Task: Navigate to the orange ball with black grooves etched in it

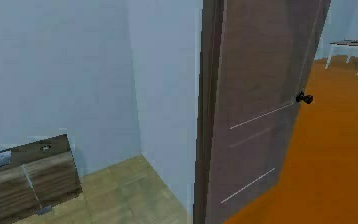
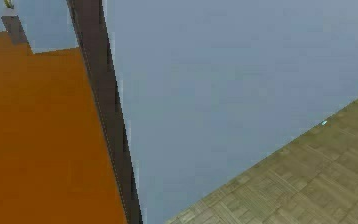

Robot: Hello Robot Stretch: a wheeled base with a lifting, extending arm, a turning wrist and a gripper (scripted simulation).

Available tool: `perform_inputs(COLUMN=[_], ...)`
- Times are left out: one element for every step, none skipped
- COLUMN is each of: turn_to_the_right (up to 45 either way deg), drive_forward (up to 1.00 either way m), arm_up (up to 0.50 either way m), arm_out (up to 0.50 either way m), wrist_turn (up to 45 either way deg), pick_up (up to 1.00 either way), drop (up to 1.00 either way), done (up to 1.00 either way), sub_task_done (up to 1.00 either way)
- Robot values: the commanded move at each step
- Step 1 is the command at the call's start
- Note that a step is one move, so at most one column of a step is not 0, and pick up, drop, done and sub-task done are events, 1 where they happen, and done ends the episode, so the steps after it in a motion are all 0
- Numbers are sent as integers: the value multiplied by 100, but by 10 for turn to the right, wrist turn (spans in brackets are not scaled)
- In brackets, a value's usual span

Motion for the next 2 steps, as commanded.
perform_inputs(turn_to_the_right=[0,450], drive_forward=[30,0], arm_up=[0,0], arm_out=[0,0], wrist_turn=[0,0], pick_up=[0,0], drop=[0,0], done=[0,0], sub_task_done=[0,0])
